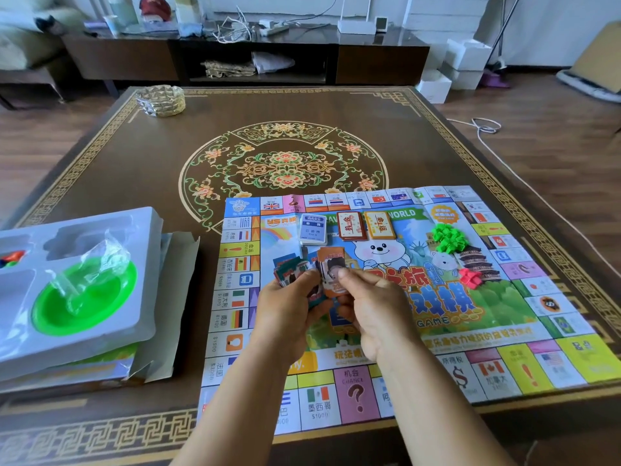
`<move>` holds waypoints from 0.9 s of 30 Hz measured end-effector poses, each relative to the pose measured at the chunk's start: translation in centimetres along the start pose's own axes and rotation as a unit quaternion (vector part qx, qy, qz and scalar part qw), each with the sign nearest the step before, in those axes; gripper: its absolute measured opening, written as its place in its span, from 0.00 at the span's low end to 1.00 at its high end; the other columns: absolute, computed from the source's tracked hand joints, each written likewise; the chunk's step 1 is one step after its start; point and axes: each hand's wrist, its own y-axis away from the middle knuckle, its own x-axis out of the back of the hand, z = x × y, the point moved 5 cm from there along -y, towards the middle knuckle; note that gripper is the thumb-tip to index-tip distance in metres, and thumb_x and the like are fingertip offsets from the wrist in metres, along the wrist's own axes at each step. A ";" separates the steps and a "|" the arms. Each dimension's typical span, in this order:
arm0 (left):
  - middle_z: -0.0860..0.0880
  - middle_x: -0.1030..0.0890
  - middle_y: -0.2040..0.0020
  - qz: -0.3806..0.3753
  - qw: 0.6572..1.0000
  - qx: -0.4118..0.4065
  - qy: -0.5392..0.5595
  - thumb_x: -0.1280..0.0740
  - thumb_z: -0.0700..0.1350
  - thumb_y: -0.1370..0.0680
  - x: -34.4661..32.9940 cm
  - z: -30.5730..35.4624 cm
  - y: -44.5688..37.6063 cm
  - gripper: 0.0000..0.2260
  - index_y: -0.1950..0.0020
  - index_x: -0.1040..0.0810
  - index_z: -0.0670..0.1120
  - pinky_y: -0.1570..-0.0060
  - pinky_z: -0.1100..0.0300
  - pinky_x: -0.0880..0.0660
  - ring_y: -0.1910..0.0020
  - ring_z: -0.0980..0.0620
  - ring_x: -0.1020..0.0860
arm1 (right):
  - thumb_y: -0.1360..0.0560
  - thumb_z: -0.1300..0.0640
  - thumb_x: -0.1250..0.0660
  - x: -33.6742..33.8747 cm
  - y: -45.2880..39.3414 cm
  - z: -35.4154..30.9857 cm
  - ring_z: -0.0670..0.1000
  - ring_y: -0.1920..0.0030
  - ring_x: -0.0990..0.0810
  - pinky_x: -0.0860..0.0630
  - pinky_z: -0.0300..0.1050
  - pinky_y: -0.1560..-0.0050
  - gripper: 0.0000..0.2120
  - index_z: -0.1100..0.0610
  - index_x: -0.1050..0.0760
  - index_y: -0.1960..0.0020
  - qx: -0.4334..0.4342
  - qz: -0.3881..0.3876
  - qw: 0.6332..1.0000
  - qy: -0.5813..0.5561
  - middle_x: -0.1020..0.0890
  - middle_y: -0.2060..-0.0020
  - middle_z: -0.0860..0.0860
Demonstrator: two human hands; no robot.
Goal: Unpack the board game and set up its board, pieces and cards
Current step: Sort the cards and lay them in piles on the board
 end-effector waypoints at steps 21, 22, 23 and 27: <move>0.45 0.18 0.61 0.079 0.996 -0.010 -0.031 0.31 0.38 0.25 1.1 -0.1 -1.2 0.02 0.54 0.23 0.43 0.75 0.64 0.24 0.65 0.50 0.19 | 0.25 0.51 0.37 0.5 -5.0 -0.8 0.58 0.49 0.25 0.33 0.44 0.58 0.06 0.53 0.25 0.55 0.137 0.197 0.865 0.440 0.19 0.56 0.54; 0.45 0.18 0.61 0.079 0.996 -0.009 -0.031 0.31 0.38 0.25 1.1 -0.1 -1.2 0.02 0.54 0.23 0.42 0.75 0.64 0.24 0.66 0.50 0.19 | 0.24 0.51 0.37 0.5 -4.9 -0.8 0.58 0.48 0.26 0.36 0.45 0.56 0.07 0.53 0.24 0.54 0.151 0.200 0.846 0.471 0.18 0.55 0.53; 0.45 0.18 0.61 0.078 0.996 -0.009 -0.033 0.31 0.38 0.25 1.0 -0.1 -1.1 0.02 0.54 0.23 0.42 0.76 0.64 0.25 0.67 0.51 0.19 | 0.24 0.50 0.37 0.5 -4.7 -0.9 0.57 0.47 0.27 0.38 0.46 0.54 0.08 0.53 0.24 0.53 0.162 0.203 0.833 0.489 0.19 0.53 0.53; 0.46 0.19 0.64 0.065 0.997 -0.016 -0.042 0.32 0.37 0.24 0.5 0.1 -0.9 0.01 0.55 0.23 0.42 0.77 0.65 0.25 0.74 0.56 0.20 | 0.26 0.43 0.36 0.7 -3.3 -2.1 0.55 0.52 0.23 0.31 0.46 0.52 0.12 0.51 0.26 0.61 0.187 0.156 0.888 0.390 0.19 0.60 0.51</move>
